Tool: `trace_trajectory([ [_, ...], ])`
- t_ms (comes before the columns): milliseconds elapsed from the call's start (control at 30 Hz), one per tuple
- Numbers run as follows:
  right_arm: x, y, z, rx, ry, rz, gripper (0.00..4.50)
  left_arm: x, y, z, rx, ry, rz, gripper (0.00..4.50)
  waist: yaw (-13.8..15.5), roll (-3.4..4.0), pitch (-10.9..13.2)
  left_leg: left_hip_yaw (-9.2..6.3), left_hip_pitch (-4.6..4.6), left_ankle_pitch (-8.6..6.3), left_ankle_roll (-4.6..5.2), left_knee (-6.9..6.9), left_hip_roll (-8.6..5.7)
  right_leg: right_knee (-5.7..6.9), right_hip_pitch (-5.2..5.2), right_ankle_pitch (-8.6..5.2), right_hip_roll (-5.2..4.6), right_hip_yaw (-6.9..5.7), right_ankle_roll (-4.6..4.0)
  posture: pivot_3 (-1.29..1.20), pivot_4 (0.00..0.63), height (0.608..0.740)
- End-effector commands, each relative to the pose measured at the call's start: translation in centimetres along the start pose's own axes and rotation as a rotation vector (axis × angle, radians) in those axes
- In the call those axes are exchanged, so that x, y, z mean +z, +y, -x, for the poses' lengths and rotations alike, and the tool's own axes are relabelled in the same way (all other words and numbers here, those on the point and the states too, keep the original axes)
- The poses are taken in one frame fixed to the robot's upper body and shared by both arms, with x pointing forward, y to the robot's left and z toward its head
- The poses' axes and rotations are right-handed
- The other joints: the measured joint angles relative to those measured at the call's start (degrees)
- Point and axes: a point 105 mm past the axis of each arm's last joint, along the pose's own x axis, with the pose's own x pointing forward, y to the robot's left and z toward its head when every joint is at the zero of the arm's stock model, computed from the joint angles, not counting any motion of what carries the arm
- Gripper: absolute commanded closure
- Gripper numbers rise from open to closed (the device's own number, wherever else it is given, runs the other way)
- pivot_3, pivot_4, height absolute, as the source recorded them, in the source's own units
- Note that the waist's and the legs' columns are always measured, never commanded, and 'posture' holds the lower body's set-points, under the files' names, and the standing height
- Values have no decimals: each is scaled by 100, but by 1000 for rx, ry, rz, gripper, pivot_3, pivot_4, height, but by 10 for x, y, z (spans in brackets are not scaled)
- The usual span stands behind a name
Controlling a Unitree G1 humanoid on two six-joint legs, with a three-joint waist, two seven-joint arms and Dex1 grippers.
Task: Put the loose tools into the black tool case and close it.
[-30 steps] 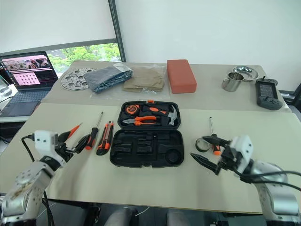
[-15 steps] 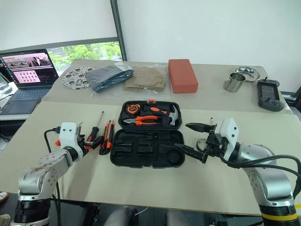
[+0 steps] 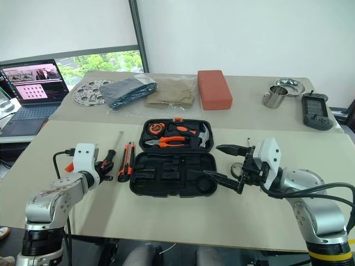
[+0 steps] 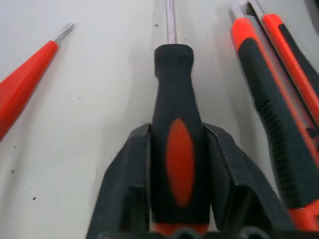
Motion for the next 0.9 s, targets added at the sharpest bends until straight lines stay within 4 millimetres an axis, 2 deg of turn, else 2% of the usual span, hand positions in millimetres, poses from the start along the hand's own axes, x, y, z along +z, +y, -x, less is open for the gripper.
trace_trajectory([
  [33, 17, 3, 0, 42, -58, 28, 0, 7, 8, 4, 17, -31, 4, 3528, -2, 0, 0, 0, 0, 0, 0, 0, 0, 0, 0, 0, 0, 0, 0, 0, 150, 740],
  [233, 20, 4, 3, 55, -86, 18, 0, 35, 9, 11, -29, -166, 53, 3528, 4, 0, 0, -1, -4, 0, 0, 0, 1, -2, -1, 0, 1, -2, 0, 0, 150, 740],
  [333, 20, 5, 6, 63, -93, 4, 0, 63, 5, 16, -104, -299, -12, 3528, 10, -7, 4, -1, -5, 0, 0, 1, 1, -2, -2, 0, 1, -3, 0, 0, 150, 740],
  [433, 25, 7, 6, 79, -127, -18, 0, 79, 1, 19, -154, -373, -112, 3528, 18, -5, 3, -1, -5, 0, 0, 1, 0, -4, -1, 1, 0, -4, -1, 0, 150, 740],
  [533, 35, 2, 10, 53, -177, -23, 0, 97, -26, 28, -342, -455, -267, 3528, 16, -5, 4, 0, -6, 0, 0, -1, 0, -7, -2, 1, 0, -3, -2, 0, 150, 740],
  [600, 33, -3, 21, 18, -165, -29, 0, 97, -51, 39, -523, -485, -423, 3528, 15, -4, 3, 1, -7, 0, 0, -3, 0, -9, -2, 1, 0, -3, -2, 0, 150, 740],
  [667, 29, -7, 33, -15, -146, -33, 0, 90, -68, 44, -652, -476, -576, 3528, 25, -1, 1, 2, -7, 0, 0, -8, 0, -14, -2, 1, -2, -2, -3, 0, 150, 740],
  [733, 26, -7, 40, -28, -131, -36, 0, 83, -74, 44, -720, -461, -683, 3528, 38, 0, 1, 3, -9, 0, 0, -10, -2, -18, -2, 1, -5, -5, -3, 0, 150, 740],
  [900, 14, -5, 70, -71, -39, -25, 0, 70, -86, 29, -900, -402, -902, 3528, 33, 8, 2, 4, -10, 0, 2, -16, -1, -22, -2, 2, 2, -4, -4, 0, 150, 740],
])
